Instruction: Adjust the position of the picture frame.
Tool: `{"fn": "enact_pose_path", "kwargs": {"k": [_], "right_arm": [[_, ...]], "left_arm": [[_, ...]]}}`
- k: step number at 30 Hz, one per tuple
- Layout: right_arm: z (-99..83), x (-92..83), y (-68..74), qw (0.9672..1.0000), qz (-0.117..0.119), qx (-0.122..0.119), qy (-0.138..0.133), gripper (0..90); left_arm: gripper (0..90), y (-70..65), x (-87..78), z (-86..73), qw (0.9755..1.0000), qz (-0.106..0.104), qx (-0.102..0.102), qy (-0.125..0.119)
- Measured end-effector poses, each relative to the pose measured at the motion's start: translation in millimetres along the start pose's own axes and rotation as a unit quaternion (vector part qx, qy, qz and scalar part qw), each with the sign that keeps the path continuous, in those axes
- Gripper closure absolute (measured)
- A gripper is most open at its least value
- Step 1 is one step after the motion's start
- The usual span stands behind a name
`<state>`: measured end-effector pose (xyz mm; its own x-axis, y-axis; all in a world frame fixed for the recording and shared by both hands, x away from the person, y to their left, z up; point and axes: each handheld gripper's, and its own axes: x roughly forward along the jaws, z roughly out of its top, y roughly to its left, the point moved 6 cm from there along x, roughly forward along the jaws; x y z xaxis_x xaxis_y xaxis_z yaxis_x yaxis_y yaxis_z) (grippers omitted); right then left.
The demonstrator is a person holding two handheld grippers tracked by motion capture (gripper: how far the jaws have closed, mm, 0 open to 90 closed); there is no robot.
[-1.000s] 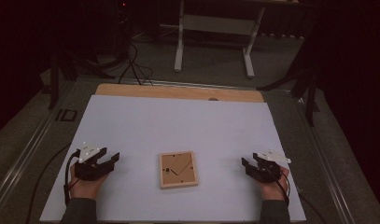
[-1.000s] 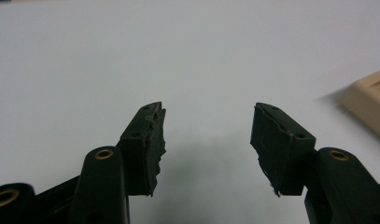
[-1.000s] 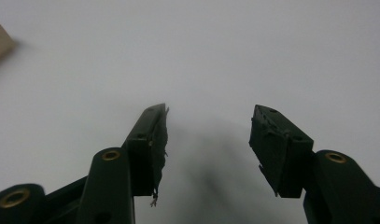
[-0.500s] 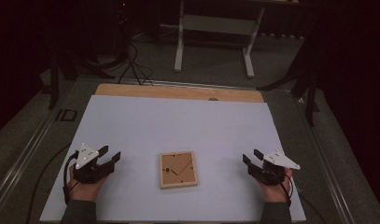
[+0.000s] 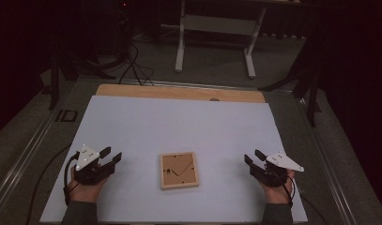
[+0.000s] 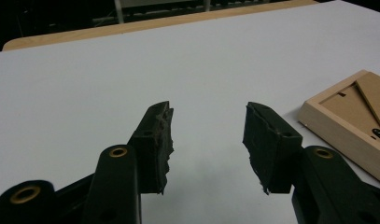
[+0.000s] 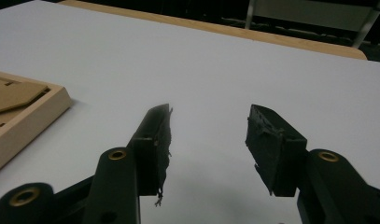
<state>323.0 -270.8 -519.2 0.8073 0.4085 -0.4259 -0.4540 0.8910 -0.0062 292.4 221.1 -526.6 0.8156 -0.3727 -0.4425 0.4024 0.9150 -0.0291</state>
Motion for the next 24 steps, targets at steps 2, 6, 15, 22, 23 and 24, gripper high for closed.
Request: {"fn": "enact_pose_path", "kwargs": {"k": [2,6,15,22,23,24], "right_arm": [[0.3,-0.2,0.9,1.0000,0.001,0.000,0.000,49.2],[0.8,-0.5,2.0,1.0000,0.003,0.000,-0.003,49.7],[0.4,-0.1,3.8,1.0000,0.009,0.003,0.000,51.7],[0.3,2.6,10.5,0.9998,0.019,0.003,0.006,54.6],[0.5,3.1,11.8,0.9998,0.021,0.002,0.007,55.0],[0.4,3.3,12.7,0.9997,0.022,0.001,0.008,55.3]], "left_arm": [[52.5,-0.9,-0.3,0.4,1.0000,0.000,0.003,-0.001],[52.8,-2.0,-1.2,1.1,1.0000,0.000,0.006,-0.004],[55.2,-4.3,0.4,0.3,0.9999,-0.009,0.007,0.002],[58.2,-11.2,3.5,0.1,0.9996,-0.020,0.015,0.009],[58.5,-11.8,3.6,0.2,0.9996,-0.020,0.016,0.009],[59.0,-12.6,3.6,0.4,0.9996,-0.022,0.017,0.008]]}}
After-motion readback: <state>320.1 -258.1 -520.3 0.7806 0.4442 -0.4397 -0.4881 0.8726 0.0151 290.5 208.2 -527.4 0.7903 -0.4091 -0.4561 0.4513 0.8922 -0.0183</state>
